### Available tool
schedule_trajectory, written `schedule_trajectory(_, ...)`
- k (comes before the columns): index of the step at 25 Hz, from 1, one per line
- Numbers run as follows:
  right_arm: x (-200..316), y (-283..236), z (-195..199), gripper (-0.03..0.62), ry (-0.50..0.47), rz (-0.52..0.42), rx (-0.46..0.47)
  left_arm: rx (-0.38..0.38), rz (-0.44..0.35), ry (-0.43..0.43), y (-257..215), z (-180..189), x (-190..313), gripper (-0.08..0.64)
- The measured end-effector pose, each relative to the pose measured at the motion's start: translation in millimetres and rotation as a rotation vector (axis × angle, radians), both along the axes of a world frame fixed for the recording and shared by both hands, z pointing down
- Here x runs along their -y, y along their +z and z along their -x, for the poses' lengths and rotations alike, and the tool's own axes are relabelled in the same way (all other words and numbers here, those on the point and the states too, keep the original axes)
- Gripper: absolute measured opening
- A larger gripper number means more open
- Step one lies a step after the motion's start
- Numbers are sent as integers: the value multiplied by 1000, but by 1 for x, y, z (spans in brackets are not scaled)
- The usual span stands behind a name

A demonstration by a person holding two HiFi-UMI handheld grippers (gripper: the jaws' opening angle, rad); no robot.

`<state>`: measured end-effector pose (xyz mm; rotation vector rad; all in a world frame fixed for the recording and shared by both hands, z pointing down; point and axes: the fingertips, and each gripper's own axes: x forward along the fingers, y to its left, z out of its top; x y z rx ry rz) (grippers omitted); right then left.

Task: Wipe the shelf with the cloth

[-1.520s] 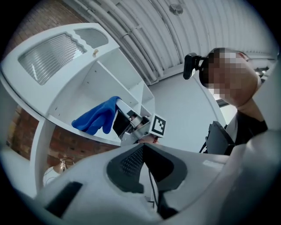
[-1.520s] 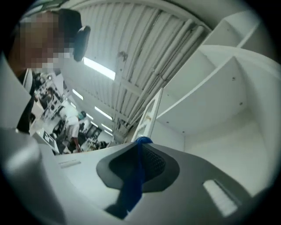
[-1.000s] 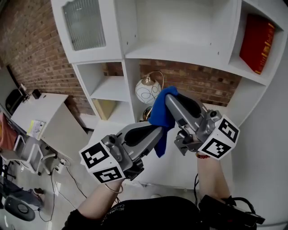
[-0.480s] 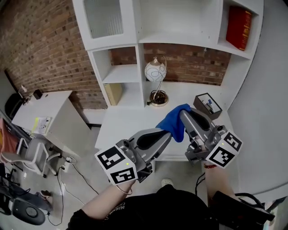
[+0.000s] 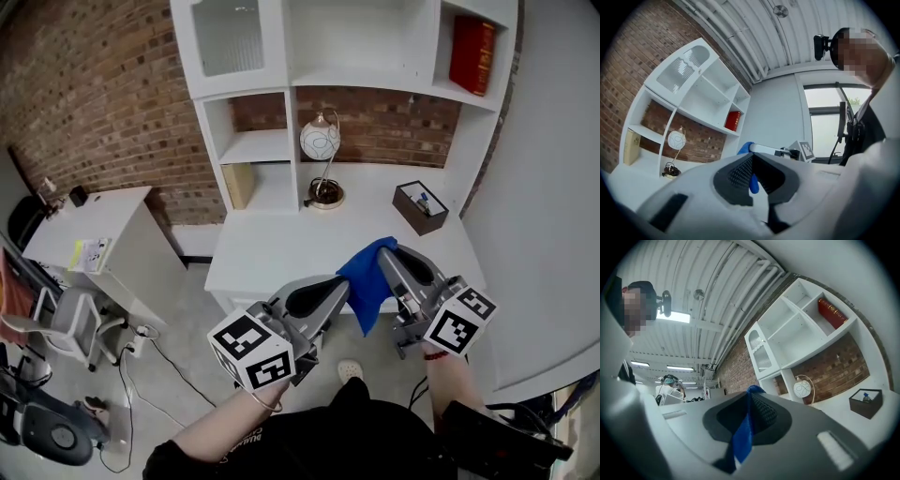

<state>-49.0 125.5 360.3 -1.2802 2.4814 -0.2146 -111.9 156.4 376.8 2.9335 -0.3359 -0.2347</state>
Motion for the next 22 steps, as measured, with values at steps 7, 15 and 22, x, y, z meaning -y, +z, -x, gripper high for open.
schedule_trajectory(7, -29, 7, 7, 25, 35, 15, -47, 9, -2, 65, 4, -4, -33, -6)
schedule_trajectory(15, -46, 0, 15, 25, 49, -11, -60, 3, -20, 98, 4, -2, -47, -6)
schedule_trajectory(22, -48, -7, 26, 25, 58, -13, -90, -6, -10, 119, 2, 4, -49, -6)
